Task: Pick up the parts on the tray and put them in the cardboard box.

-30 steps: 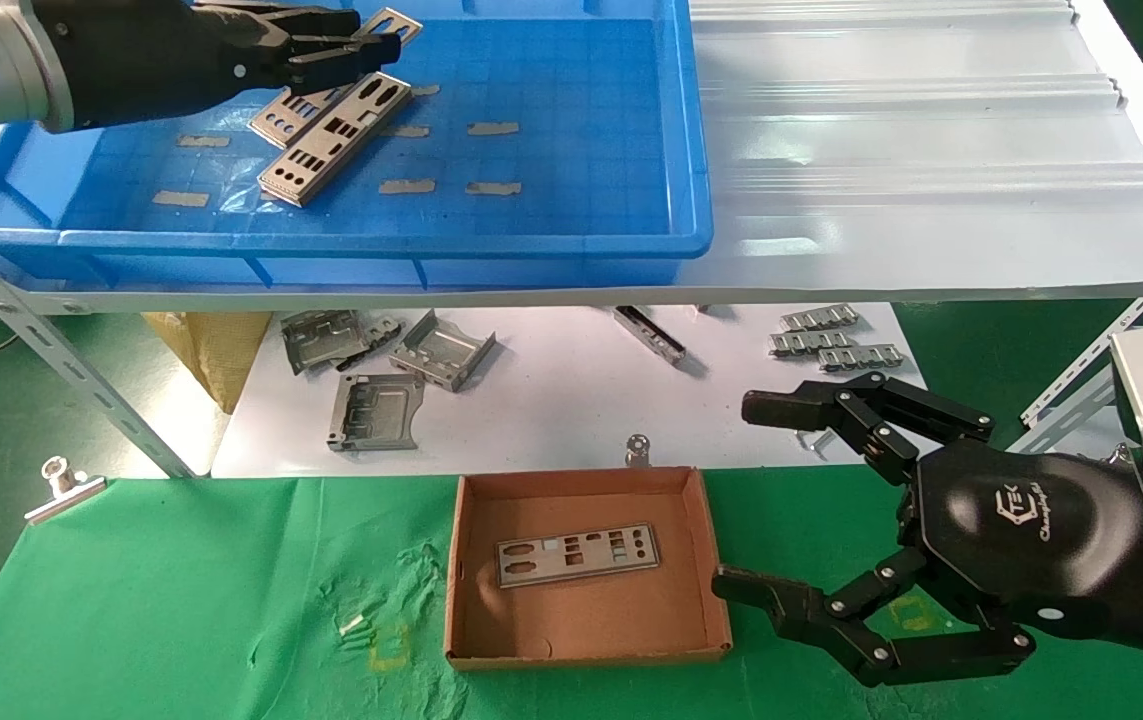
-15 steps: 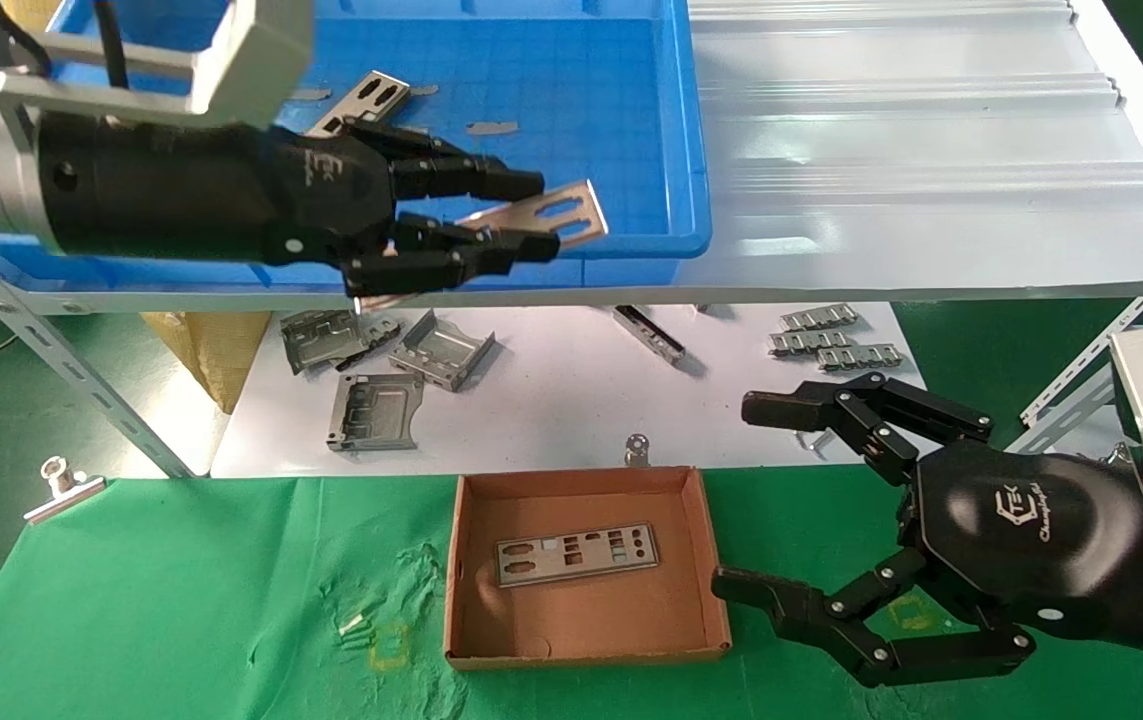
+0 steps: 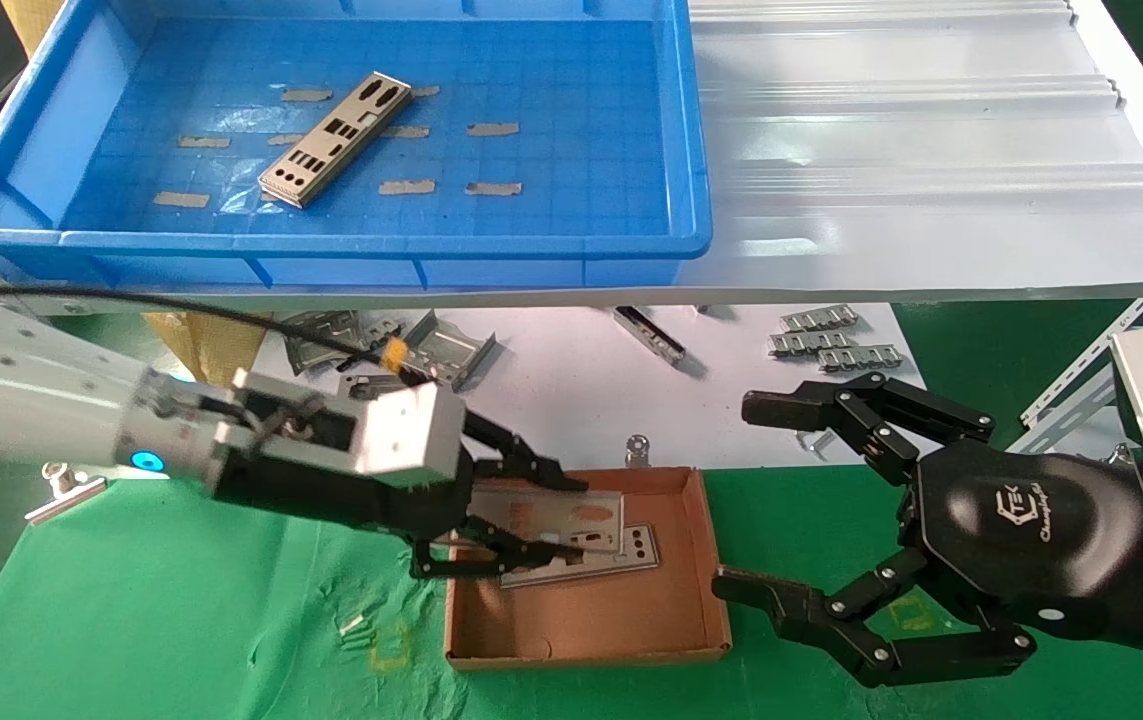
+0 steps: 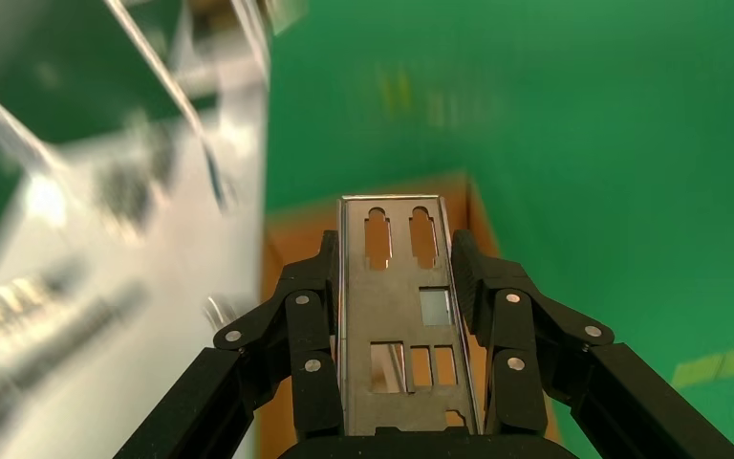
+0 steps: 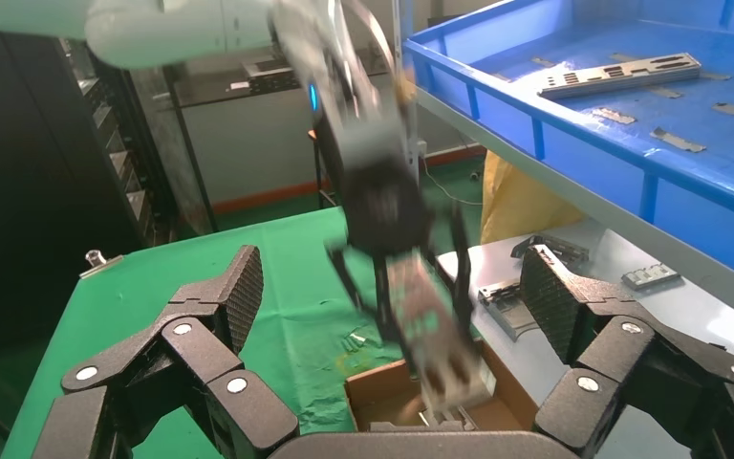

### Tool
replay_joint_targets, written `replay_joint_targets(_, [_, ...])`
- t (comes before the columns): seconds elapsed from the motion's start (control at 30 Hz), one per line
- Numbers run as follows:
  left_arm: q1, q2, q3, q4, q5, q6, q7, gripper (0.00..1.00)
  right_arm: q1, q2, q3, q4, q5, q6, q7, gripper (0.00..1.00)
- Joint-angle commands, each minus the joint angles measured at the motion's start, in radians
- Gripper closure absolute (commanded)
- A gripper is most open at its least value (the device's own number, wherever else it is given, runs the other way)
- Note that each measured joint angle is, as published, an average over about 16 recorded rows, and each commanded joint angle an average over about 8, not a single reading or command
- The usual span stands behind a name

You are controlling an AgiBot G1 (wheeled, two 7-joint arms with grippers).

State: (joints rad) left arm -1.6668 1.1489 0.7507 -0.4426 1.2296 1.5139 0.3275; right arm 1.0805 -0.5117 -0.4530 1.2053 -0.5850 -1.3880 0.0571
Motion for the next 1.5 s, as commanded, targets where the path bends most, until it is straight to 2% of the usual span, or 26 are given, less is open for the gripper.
replay_joint_targets(0.03, [0.029,0.017,0.031,0.012,0.025,-0.031,0.036,1.00,0.000,0.000,0.000,0.000,0.000,0.000,0.000,0.00])
replay_joint_targets(0.33, [0.092,0.128,0.032,0.143,0.037,-0.175,0.130,0.99,0.000,0.000,0.000,0.000,0.000,0.000,0.000,0.00])
replay_joint_targets(0.37, [0.097,0.138,0.030,0.156,0.035,-0.184,0.139,0.93,0.000,0.000,0.000,0.000,0.000,0.000,0.000,0.00])
replay_joint_targets(0.57, [0.113,0.184,0.021,0.228,0.022,-0.241,0.193,0.18,0.000,0.000,0.000,0.000,0.000,0.000,0.000,0.00])
replay_joint_targets(0.6, [0.115,0.188,0.020,0.235,0.020,-0.251,0.205,0.07,0.000,0.000,0.000,0.000,0.000,0.000,0.000,0.00])
replay_joint_targets(0.63, [0.117,0.192,0.019,0.240,0.018,-0.263,0.217,0.00,0.000,0.000,0.000,0.000,0.000,0.000,0.000,0.00])
replay_joint_targets(0.83, [0.127,0.202,0.021,0.244,0.005,-0.299,0.267,0.00,0.000,0.000,0.000,0.000,0.000,0.000,0.000,0.00])
replay_joint_targets(1.07, [0.120,0.200,0.029,0.243,-0.013,-0.271,0.267,0.00,0.000,0.000,0.000,0.000,0.000,0.000,0.000,0.00])
replay_joint_targets(1.27, [0.110,0.190,0.025,0.260,-0.044,-0.173,0.239,0.00,0.000,0.000,0.000,0.000,0.000,0.000,0.000,0.00])
replay_joint_targets(1.5, [0.109,0.166,-0.013,0.316,-0.120,-0.007,0.157,0.00,0.000,0.000,0.000,0.000,0.000,0.000,0.000,0.00])
